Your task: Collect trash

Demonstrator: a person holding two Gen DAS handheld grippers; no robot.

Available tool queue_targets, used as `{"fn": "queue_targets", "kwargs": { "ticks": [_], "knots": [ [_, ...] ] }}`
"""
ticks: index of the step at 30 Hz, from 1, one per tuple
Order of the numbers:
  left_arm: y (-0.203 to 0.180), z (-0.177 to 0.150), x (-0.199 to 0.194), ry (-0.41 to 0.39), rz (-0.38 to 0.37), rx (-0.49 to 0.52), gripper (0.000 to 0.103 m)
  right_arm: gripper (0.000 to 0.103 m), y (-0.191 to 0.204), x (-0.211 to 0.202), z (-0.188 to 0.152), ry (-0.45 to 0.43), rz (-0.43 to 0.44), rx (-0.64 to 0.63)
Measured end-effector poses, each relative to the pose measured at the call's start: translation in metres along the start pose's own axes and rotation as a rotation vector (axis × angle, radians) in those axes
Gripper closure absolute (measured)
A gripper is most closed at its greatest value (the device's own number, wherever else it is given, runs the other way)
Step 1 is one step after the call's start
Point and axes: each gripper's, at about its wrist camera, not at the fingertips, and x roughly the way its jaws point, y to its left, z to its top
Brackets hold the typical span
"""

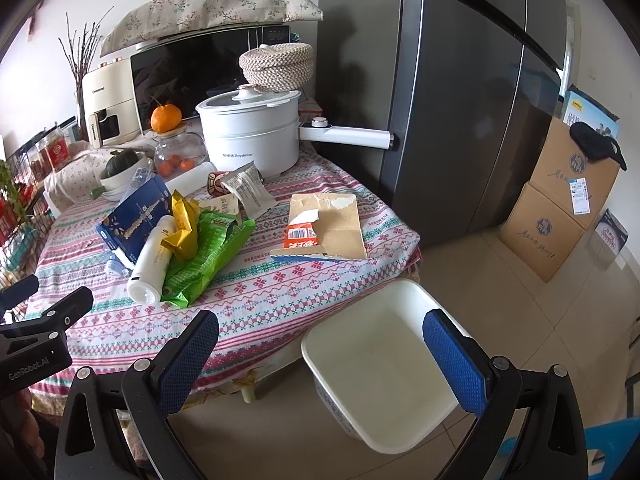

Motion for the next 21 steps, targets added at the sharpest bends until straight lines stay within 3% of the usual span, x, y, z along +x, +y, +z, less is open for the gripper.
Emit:
{"fn": "queue_targets", "kwargs": {
  "ticks": [5,9,16,18,21],
  "knots": [
    [0.004,0.011,0.005,0.021,-0.004,0.020,0.000,0.000,-0.004,0.001,0.009,-0.006,-0.001,-0.009],
    [0.005,0.030,0.022,0.131,-0.128,0.066,0.000,0.000,-0.007,0.007,0.023,0.018,-0.007,-0.044],
    [0.003,0.063,0.068,0.266,-0.236,0.086,0.001,0.000,-0.036,0.037,0.063,0.123,0.082,0.044],
    [0.003,0.067,0.089,0.309,-0.225,0.080,0.004,0.000,-0.045,0.049,0.069,0.141,0.115,0.069],
    [0.004,0.065,0.125,0.402,-0.231,0.033,0.017,0.000,-0.058,0.065,0.064,0.152,0.180,0.123]
  ]
}}
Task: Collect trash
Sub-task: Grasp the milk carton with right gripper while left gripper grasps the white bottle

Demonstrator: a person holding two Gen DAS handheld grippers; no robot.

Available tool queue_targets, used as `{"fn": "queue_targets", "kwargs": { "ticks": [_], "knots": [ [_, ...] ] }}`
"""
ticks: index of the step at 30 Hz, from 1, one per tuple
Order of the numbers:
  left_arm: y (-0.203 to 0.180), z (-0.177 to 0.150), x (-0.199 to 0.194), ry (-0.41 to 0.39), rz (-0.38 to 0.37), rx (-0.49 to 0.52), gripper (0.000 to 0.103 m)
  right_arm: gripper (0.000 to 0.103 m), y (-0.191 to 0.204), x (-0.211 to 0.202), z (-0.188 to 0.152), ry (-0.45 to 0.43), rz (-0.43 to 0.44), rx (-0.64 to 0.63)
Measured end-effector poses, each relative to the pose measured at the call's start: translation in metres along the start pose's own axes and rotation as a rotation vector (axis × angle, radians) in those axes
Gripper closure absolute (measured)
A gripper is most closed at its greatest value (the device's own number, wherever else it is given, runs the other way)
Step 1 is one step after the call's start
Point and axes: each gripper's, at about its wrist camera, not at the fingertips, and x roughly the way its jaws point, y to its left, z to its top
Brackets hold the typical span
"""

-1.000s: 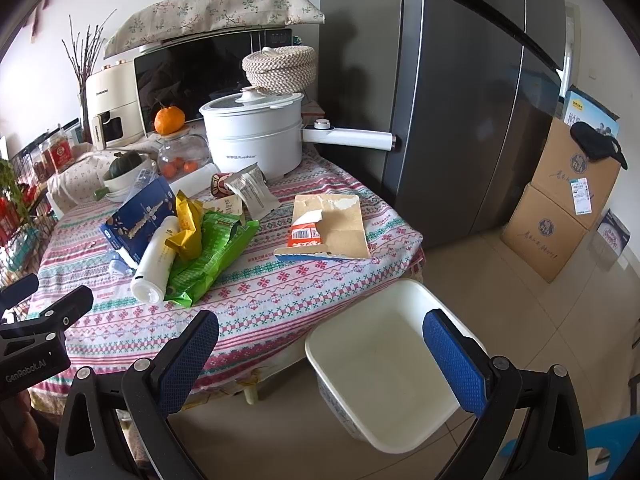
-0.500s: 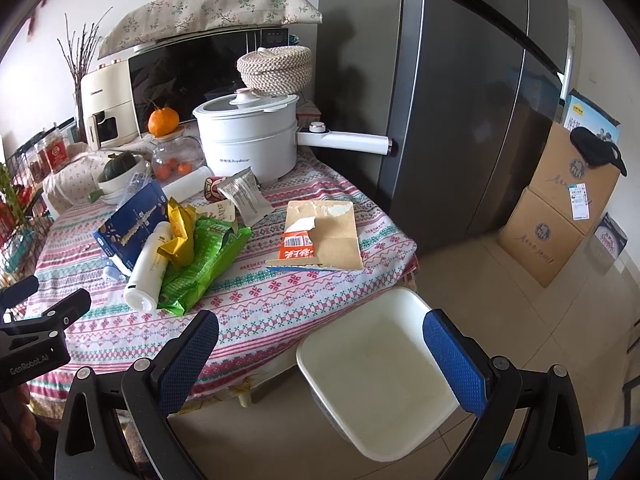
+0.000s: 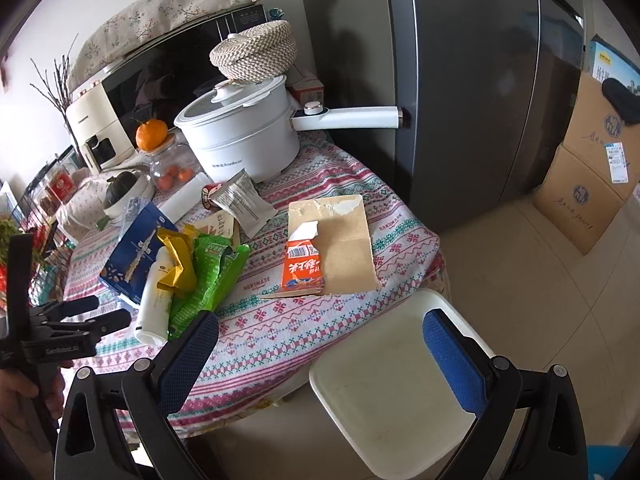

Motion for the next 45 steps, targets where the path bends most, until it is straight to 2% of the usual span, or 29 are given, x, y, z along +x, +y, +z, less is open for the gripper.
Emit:
{"fn": "queue_targets", "kwargs": {
  "ticks": [2,5,11,15,17,21,26,29,31,33,39,45],
  "knots": [
    [0.008,0.004,0.017,0.037,-0.008,-0.043,0.027,0.000,-0.007,0.017,-0.002,0.067,0.035,0.015],
    [0.014,0.010,0.033,0.070,0.014,-0.083,0.034,0.000,-0.015,0.036,0.001,0.127,0.096,0.025],
    [0.016,0.024,0.051,0.132,0.075,-0.070,0.037,0.001,-0.036,0.066,0.027,0.162,0.167,0.110],
    [0.022,0.026,0.066,0.179,0.095,-0.072,0.041,0.016,-0.063,0.103,0.038,0.217,0.194,0.255],
    [0.027,0.024,0.072,0.193,0.087,-0.092,0.047,0.019,-0.076,0.120,0.037,0.246,0.218,0.335],
    [0.040,0.024,0.066,0.159,0.064,-0.144,0.051,0.027,-0.094,0.153,0.027,0.310,0.267,0.464],
    [0.041,0.021,0.045,0.090,0.070,-0.132,0.052,0.039,-0.101,0.175,0.011,0.365,0.326,0.599],
    [0.041,0.015,0.035,0.065,0.063,-0.126,0.052,0.055,-0.100,0.182,0.007,0.372,0.352,0.628],
    [0.044,0.011,0.027,0.040,0.059,-0.132,0.052,0.079,-0.099,0.185,0.003,0.381,0.386,0.658],
    [0.049,0.009,0.019,0.012,0.053,-0.143,0.052,0.089,-0.098,0.187,-0.002,0.385,0.401,0.685],
    [0.047,0.005,-0.006,-0.070,0.024,-0.143,0.052,0.100,-0.096,0.161,0.002,0.297,0.387,0.640],
    [0.035,0.004,-0.016,-0.124,0.013,-0.121,0.052,0.101,-0.097,0.107,0.009,0.189,0.321,0.516]
  ]
}}
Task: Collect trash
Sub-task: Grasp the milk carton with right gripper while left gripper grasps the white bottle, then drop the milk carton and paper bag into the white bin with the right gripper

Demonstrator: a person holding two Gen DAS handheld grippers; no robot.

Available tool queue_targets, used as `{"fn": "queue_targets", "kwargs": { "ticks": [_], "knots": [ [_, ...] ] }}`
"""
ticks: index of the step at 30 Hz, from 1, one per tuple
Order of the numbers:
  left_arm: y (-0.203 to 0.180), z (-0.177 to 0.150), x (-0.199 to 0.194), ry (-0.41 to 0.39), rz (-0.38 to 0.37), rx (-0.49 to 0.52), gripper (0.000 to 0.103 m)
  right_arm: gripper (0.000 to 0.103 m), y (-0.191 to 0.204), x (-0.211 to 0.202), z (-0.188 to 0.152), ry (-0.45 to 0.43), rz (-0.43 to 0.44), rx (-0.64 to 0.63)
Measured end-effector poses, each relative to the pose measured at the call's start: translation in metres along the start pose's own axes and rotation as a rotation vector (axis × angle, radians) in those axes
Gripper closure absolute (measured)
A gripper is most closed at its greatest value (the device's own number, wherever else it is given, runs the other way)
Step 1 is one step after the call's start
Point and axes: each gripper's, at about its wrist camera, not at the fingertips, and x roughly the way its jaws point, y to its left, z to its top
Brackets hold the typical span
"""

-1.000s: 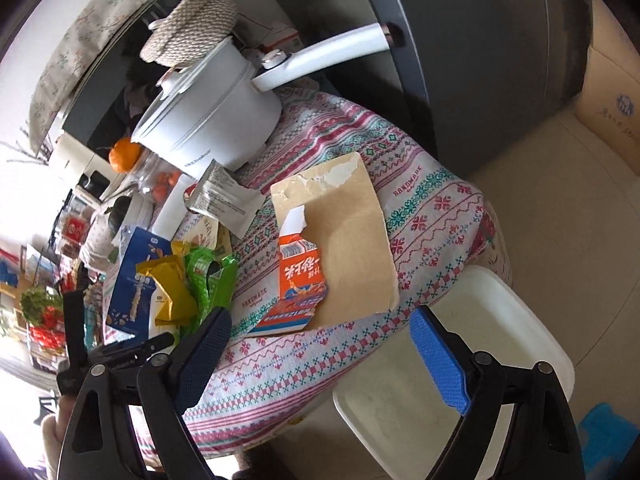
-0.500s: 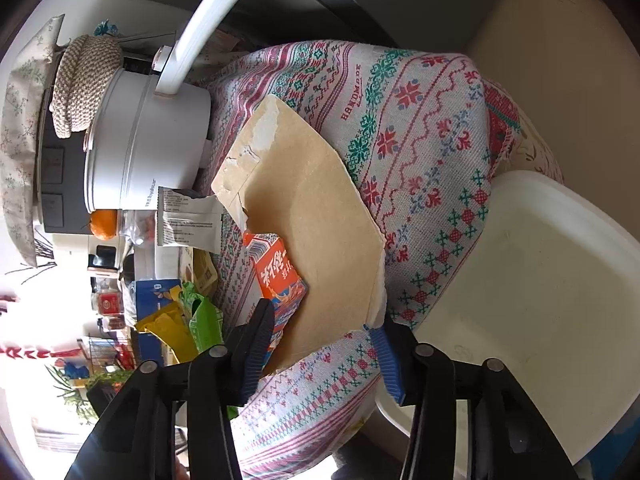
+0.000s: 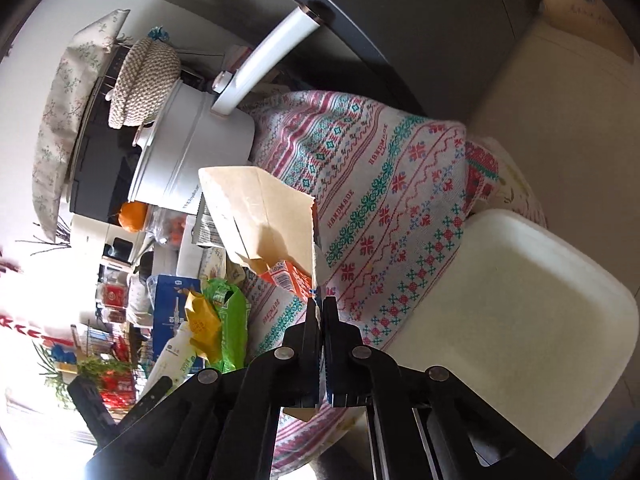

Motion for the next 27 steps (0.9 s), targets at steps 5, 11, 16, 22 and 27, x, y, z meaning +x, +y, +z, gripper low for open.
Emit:
{"fn": "queue_targets", "kwargs": {
  "ticks": [5,11,16,22,27],
  "knots": [
    [-0.008,0.003,-0.012,-0.042,-0.018,0.010,0.052,0.101,-0.016,-0.049,-0.009,-0.073,-0.027,-0.033],
    [-0.026,-0.001,-0.040,-0.135,-0.090,0.048,0.052,0.101,-0.035,-0.101,-0.025,-0.118,-0.127,-0.107],
    [-0.057,-0.006,-0.048,-0.171,-0.158,0.132,0.052,0.101,-0.059,-0.130,-0.046,-0.129,-0.201,-0.112],
    [-0.094,-0.018,-0.039,-0.141,-0.196,0.211,0.052,0.101,-0.096,-0.111,-0.064,-0.004,-0.279,-0.036],
    [-0.116,-0.029,-0.036,-0.128,-0.215,0.277,0.052,0.101,-0.124,-0.078,-0.065,0.093,-0.326,0.038]
  ]
}}
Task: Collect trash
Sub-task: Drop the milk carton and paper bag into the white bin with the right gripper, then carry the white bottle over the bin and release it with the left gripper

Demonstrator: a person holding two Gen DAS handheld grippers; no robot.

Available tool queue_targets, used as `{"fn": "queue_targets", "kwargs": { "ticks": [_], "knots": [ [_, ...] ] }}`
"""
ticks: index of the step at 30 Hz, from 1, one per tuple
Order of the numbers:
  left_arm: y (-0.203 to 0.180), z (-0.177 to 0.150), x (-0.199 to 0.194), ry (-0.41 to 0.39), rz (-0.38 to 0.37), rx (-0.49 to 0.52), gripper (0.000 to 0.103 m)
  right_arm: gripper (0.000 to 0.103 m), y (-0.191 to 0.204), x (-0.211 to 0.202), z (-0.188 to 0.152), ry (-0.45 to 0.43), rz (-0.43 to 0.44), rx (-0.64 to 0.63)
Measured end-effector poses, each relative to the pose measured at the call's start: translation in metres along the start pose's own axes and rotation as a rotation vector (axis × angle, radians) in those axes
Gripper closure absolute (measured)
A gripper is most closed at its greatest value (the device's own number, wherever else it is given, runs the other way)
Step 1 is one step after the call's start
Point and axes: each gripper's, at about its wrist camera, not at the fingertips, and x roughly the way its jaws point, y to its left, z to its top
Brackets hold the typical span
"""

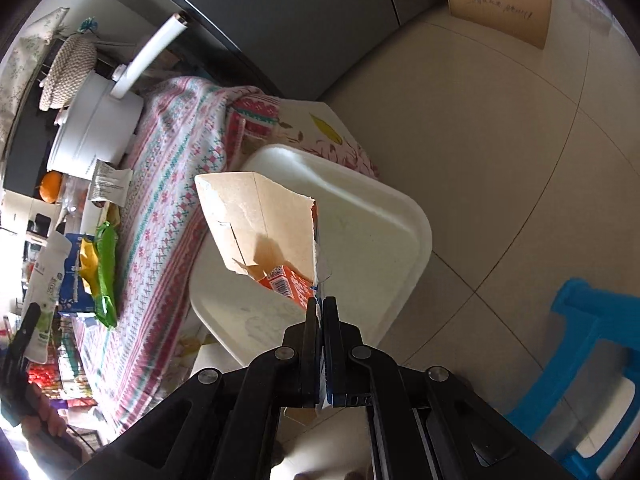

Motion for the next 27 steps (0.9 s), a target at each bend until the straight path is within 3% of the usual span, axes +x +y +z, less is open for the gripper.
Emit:
{"fn": "queue_targets", "kwargs": {
  "ticks": [11,12,14,15,16,22,27],
  "knots": [
    [-0.013,-0.012,0.020,0.061,-0.011,0.052,0.052,0.096,0.025,0.095,0.016,0.205,-0.057,0.011],
    [-0.014,-0.013,0.021,0.067,-0.012,0.055,0.052,0.092,0.026,0.099,0.016,0.218,-0.063,0.009],
    [-0.019,-0.015,0.024,0.077,-0.017,0.067,0.052,0.065,0.029,0.103,0.018,0.231,-0.073,-0.004],
    [-0.022,-0.016,0.026,0.082,-0.021,0.075,0.052,0.051,0.030,0.100,0.020,0.217,-0.078,-0.012],
    [-0.026,-0.017,0.028,0.087,-0.026,0.083,0.052,0.048,0.032,0.094,0.021,0.197,-0.080,-0.024],
    [-0.064,-0.026,0.049,0.140,-0.075,0.161,0.052,0.040,0.033,0.038,0.024,0.079,0.000,-0.029],
    [-0.107,-0.041,0.086,0.217,-0.109,0.240,0.052,0.035,0.031,-0.012,0.018,-0.050,-0.016,-0.050]
  ]
}}
